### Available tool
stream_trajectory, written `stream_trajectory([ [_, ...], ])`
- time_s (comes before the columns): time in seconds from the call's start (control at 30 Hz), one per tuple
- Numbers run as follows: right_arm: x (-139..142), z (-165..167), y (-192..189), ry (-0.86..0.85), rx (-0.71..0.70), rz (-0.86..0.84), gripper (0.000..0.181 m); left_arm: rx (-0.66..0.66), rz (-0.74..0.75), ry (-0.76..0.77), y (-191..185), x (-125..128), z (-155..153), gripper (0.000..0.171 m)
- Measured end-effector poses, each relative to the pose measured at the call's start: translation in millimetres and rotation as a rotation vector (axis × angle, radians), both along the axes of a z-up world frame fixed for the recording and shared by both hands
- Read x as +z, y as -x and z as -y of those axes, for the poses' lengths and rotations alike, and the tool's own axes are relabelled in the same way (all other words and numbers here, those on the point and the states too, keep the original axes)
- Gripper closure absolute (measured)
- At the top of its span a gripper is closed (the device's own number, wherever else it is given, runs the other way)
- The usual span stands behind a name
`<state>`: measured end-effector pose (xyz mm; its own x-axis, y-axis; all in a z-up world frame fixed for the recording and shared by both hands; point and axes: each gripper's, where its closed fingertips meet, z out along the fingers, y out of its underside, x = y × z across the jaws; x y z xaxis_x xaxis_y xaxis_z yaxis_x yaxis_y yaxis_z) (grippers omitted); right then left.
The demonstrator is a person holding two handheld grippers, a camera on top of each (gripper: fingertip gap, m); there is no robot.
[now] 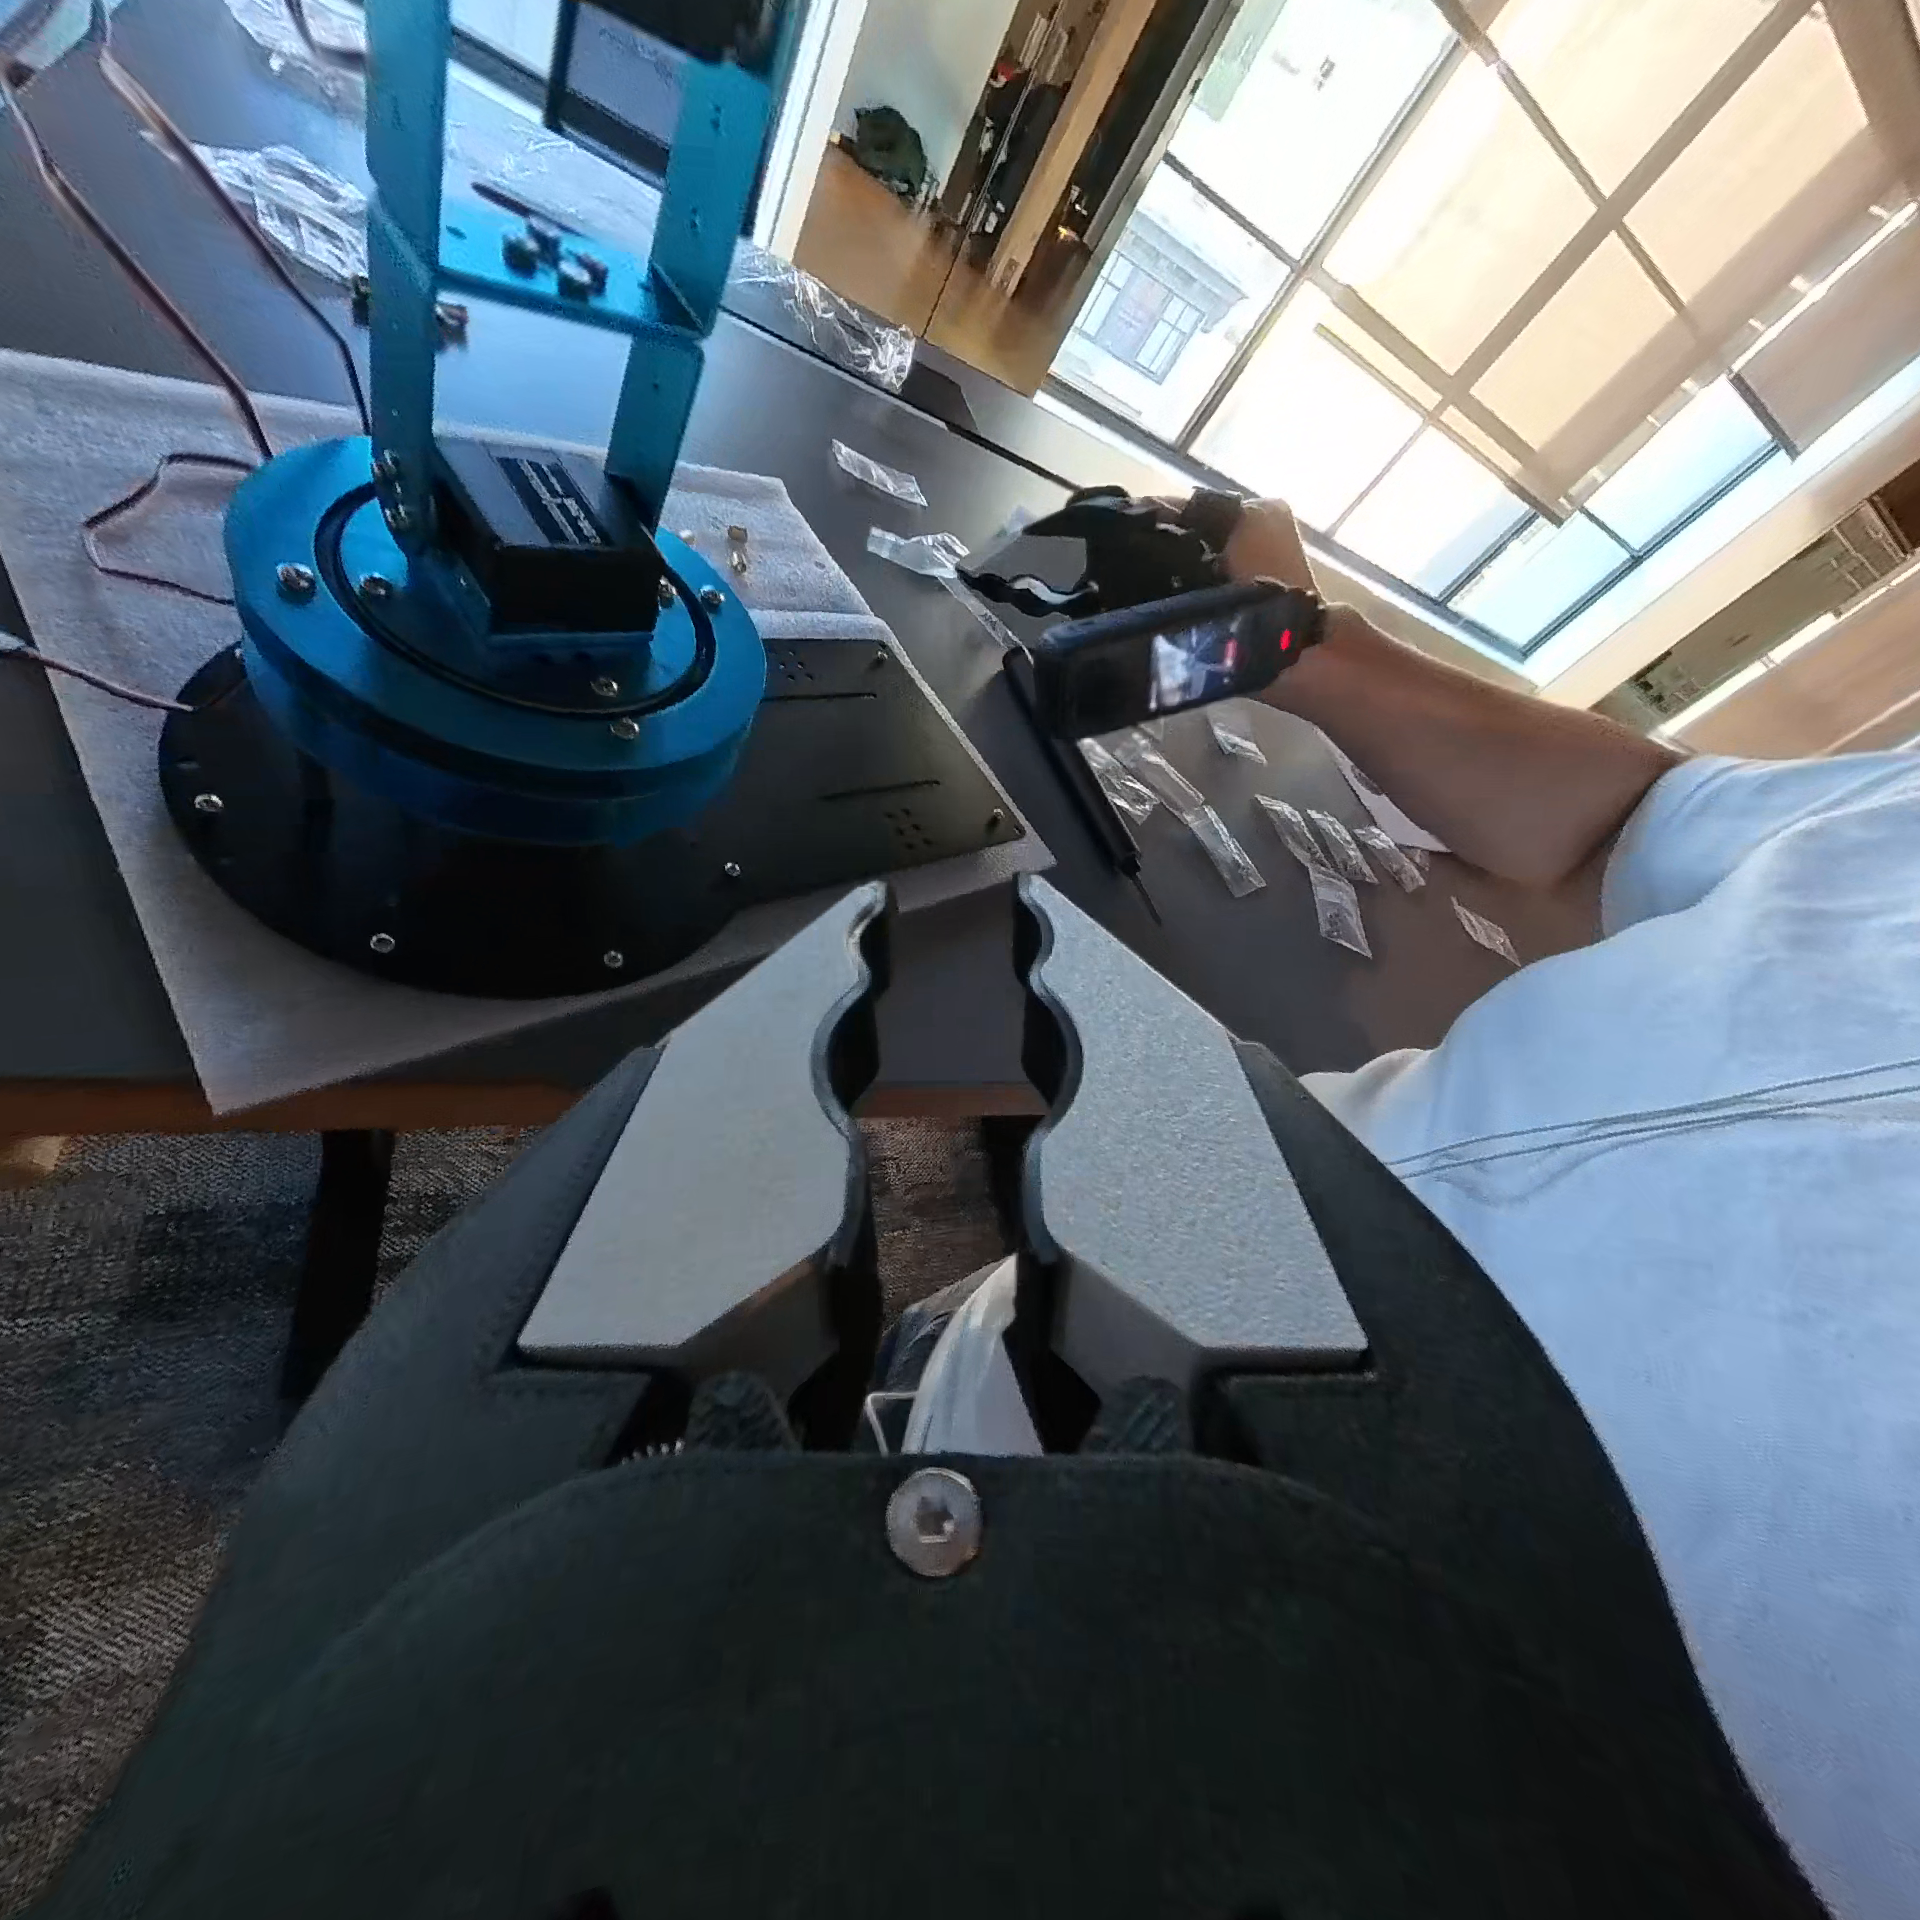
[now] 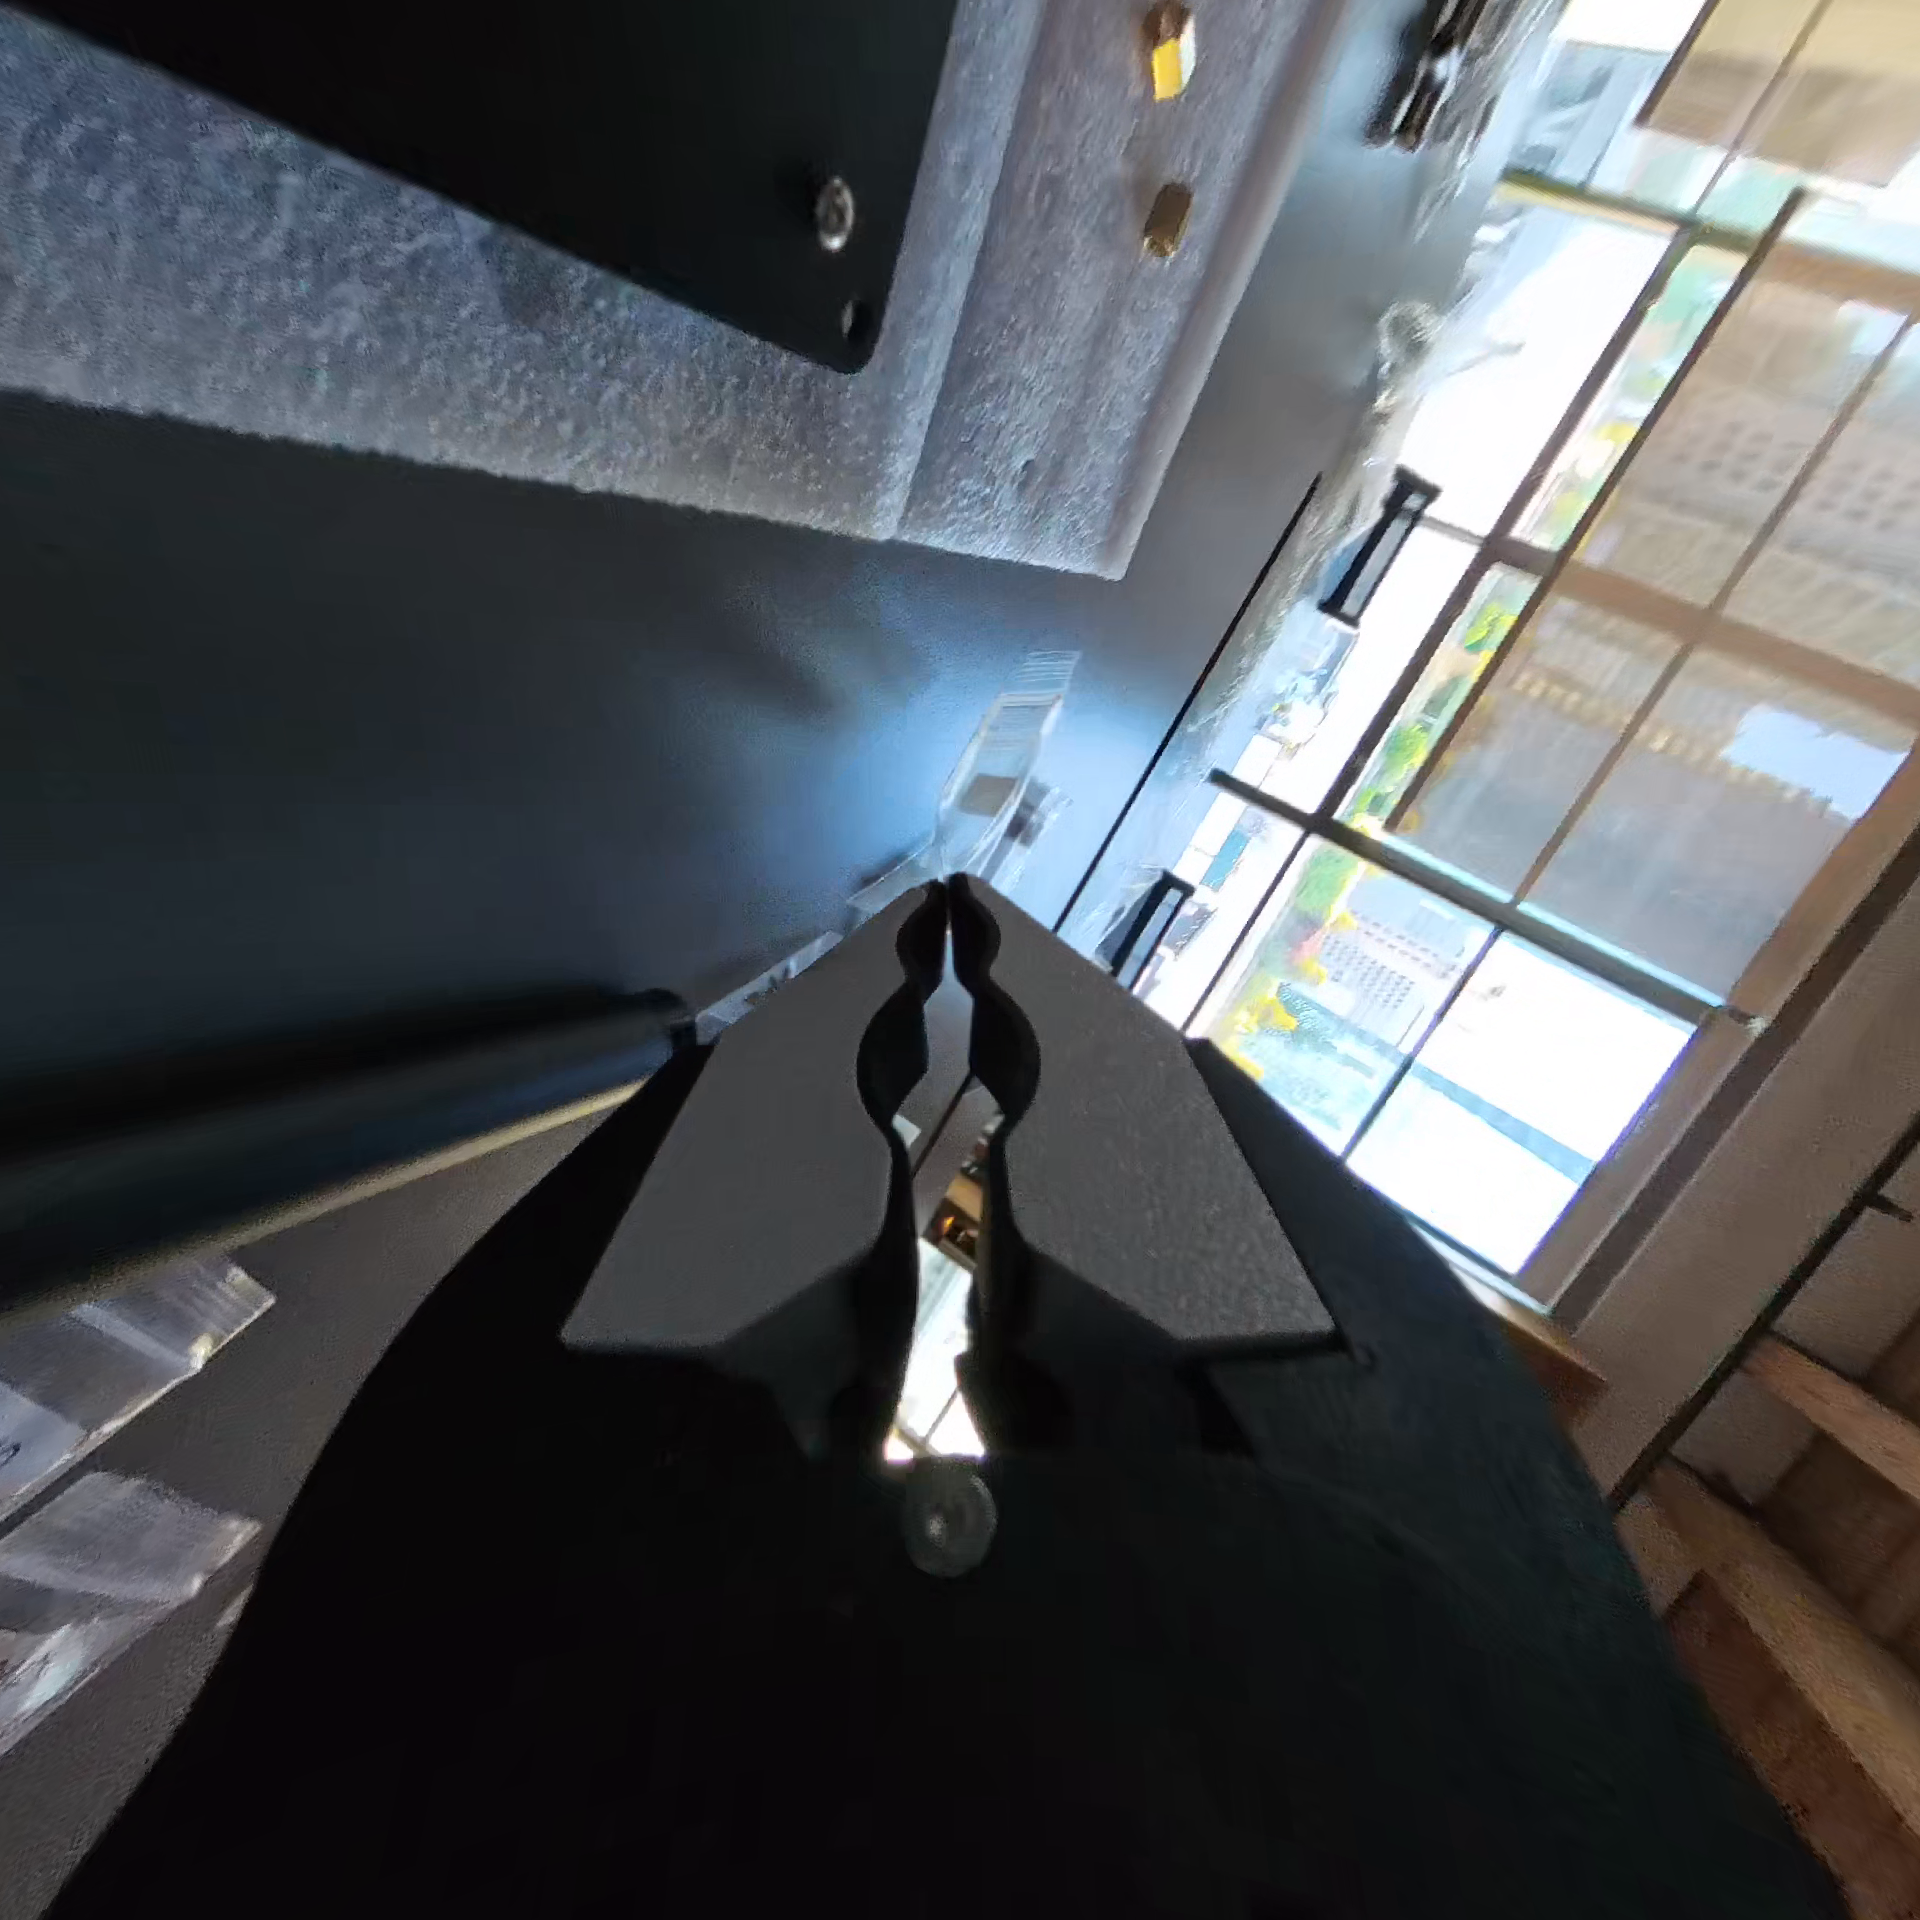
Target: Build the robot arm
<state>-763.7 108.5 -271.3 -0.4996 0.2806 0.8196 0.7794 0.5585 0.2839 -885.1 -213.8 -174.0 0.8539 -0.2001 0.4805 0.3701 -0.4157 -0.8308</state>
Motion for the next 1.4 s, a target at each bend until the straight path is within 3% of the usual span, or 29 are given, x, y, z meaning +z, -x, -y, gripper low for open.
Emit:
stream_trajectory([
  [0.2, -18, 6, -6, 0.072, -0.043, 0.059, 0.180, 0.032, 0.016, 0.031, 3, -7, 18, 0.151],
  [0.3, -24, 18, -13, 0.196, -0.069, 0.029, 0.169, 0.050, 0.013, 0.039, 8, -7, 25, 0.151],
  [0.47, -16, 37, -21, 0.576, -0.150, -0.193, 0.161, 0.062, 0.009, 0.058, 14, -9, 32, 0.151],
  [0.6, -7, 14, -16, 0.837, -0.248, -0.435, 0.172, 0.058, 0.007, 0.058, 14, -7, 31, 0.151],
  [0.7, -22, 5, -17, 1.003, -0.341, -0.459, 0.172, 0.042, 0.000, 0.056, 12, -5, 27, 0.151],
  [0.83, -22, 2, -16, 1.059, -0.350, -0.529, 0.172, 0.021, -0.008, 0.040, 10, 1, 24, 0.151],
  [0.93, -1, 3, -25, 1.057, -0.338, -0.638, 0.172, -0.009, -0.005, 0.031, 11, 3, 19, 0.151],
  [1.17, 62, 33, -106, 0.961, -0.313, -1.021, 0.163, -0.125, -0.074, 0.012, 4, 6, -2, 0.150],
  [1.4, 99, 49, -261, 0.750, -0.372, -1.333, 0.150, -0.097, -0.156, -0.028, -40, 17, -27, 0.150],
])
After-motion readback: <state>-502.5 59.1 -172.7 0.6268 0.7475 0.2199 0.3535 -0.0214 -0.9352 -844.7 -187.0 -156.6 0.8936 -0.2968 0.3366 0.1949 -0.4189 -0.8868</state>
